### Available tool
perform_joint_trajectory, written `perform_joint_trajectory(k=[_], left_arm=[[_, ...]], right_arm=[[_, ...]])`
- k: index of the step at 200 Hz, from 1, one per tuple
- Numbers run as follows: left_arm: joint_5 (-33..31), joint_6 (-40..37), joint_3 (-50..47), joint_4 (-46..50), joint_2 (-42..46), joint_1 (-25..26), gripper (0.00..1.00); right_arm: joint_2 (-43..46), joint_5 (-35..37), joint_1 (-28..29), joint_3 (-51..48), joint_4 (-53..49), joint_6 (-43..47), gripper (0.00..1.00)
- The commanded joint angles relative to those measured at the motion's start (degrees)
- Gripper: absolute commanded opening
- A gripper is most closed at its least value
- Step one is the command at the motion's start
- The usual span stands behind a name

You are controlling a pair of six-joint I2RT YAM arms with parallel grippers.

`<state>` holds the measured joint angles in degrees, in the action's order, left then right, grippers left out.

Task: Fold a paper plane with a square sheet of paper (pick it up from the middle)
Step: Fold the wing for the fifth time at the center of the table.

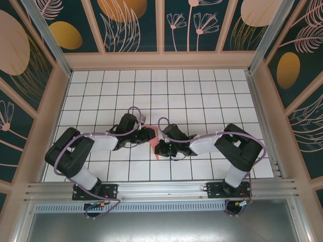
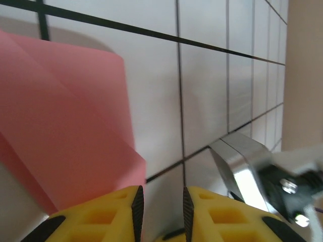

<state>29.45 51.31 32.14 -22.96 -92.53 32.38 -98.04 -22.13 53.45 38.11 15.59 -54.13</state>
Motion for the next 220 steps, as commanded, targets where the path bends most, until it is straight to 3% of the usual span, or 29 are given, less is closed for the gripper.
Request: perform_joint_trajectory(k=[1, 28, 68, 220], left_arm=[[-5.0, 0.1, 1.3, -0.3, -2.8, 0.1, 0.30], [-10.6, 0.1, 2.7, 5.2, -5.3, 0.1, 0.25], [-14.1, 1.2, 1.1, 7.5, -9.3, 0.1, 0.20], [-14.9, 1.0, 1.7, 9.3, -9.7, 0.1, 0.17]], right_arm=[[-1.4, 3.4, 0.6, -1.2, -5.6, 0.8, 0.01], [0.0, 2.6, 0.6, -1.2, -5.3, 1.4, 0.02], [0.0, -0.8, 1.3, -2.9, -2.5, 1.6, 0.03], [4.2, -3.5, 4.8, -6.7, -3.5, 4.7, 0.07]])
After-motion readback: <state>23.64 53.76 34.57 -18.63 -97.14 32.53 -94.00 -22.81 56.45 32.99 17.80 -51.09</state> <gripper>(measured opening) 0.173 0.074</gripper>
